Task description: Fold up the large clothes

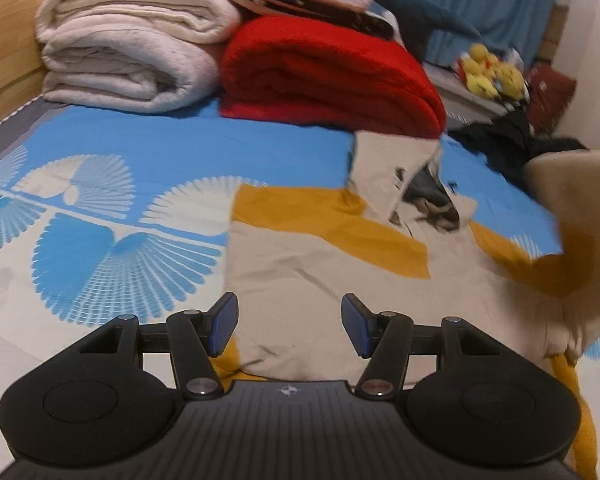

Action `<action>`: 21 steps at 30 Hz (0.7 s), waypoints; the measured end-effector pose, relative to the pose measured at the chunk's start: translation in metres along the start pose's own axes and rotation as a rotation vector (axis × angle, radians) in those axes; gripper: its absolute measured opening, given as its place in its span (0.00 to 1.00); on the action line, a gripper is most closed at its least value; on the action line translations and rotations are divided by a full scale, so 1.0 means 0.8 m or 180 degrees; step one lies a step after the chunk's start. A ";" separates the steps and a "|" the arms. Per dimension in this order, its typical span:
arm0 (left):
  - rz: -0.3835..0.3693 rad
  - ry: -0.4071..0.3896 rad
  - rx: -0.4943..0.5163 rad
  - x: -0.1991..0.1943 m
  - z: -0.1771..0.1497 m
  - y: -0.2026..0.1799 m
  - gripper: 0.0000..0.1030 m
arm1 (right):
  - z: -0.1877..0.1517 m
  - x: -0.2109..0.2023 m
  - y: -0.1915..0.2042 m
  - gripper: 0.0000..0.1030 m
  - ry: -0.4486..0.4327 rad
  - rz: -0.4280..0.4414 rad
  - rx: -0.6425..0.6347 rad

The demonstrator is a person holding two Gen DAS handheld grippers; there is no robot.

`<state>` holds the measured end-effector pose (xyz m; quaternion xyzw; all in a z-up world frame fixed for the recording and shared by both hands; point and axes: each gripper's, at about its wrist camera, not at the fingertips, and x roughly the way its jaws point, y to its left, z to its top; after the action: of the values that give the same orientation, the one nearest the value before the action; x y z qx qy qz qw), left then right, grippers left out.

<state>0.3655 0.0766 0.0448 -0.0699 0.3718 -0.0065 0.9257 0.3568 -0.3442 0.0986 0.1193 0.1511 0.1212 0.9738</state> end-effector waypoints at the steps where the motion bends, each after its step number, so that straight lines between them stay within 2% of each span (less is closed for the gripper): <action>1: 0.0003 -0.0010 -0.0038 -0.002 0.003 0.006 0.61 | -0.014 0.008 0.030 0.04 0.0188 0.0277 0.0015; 3: 0.0007 -0.0021 -0.0116 -0.006 0.008 0.016 0.61 | -0.052 0.017 0.088 0.07 0.0588 0.0699 0.0097; 5: 0.0014 -0.0028 -0.0189 -0.008 0.011 0.024 0.61 | -0.080 0.014 0.119 0.11 0.0874 0.0826 0.0206; 6: 0.0015 -0.0029 -0.0223 -0.009 0.012 0.028 0.61 | -0.089 0.006 0.127 0.11 0.0956 0.0785 0.0223; 9: 0.0005 -0.0026 -0.0281 -0.009 0.014 0.033 0.61 | -0.095 -0.031 0.126 0.12 0.0934 0.0528 0.0335; 12: 0.0034 -0.0012 -0.0330 -0.004 0.010 0.040 0.60 | -0.095 -0.065 0.109 0.19 0.0804 0.0130 0.0398; 13: 0.0040 0.0014 -0.0380 0.000 0.009 0.045 0.55 | -0.095 -0.077 0.101 0.24 0.0759 0.0053 0.0459; 14: 0.0038 0.0037 -0.0432 0.004 0.007 0.049 0.44 | -0.099 -0.094 0.097 0.25 0.0713 -0.0014 0.0508; 16: 0.0042 0.0084 -0.0529 0.014 0.004 0.054 0.35 | -0.102 -0.108 0.083 0.26 0.0583 -0.0178 0.0587; 18: 0.0060 0.0131 -0.0564 0.024 0.000 0.055 0.31 | -0.113 -0.112 0.058 0.26 0.0451 -0.0329 0.0615; 20: 0.0060 0.0158 -0.0545 0.032 -0.004 0.052 0.30 | -0.133 -0.107 0.043 0.26 0.0310 -0.0610 0.0432; 21: 0.0075 0.0177 -0.0517 0.036 -0.006 0.049 0.30 | -0.142 -0.097 0.040 0.26 0.0294 -0.0834 0.0261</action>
<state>0.3815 0.1130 0.0162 -0.1402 0.3974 0.0326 0.9063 0.2421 -0.3131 0.0223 0.1325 0.2148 -0.0078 0.9676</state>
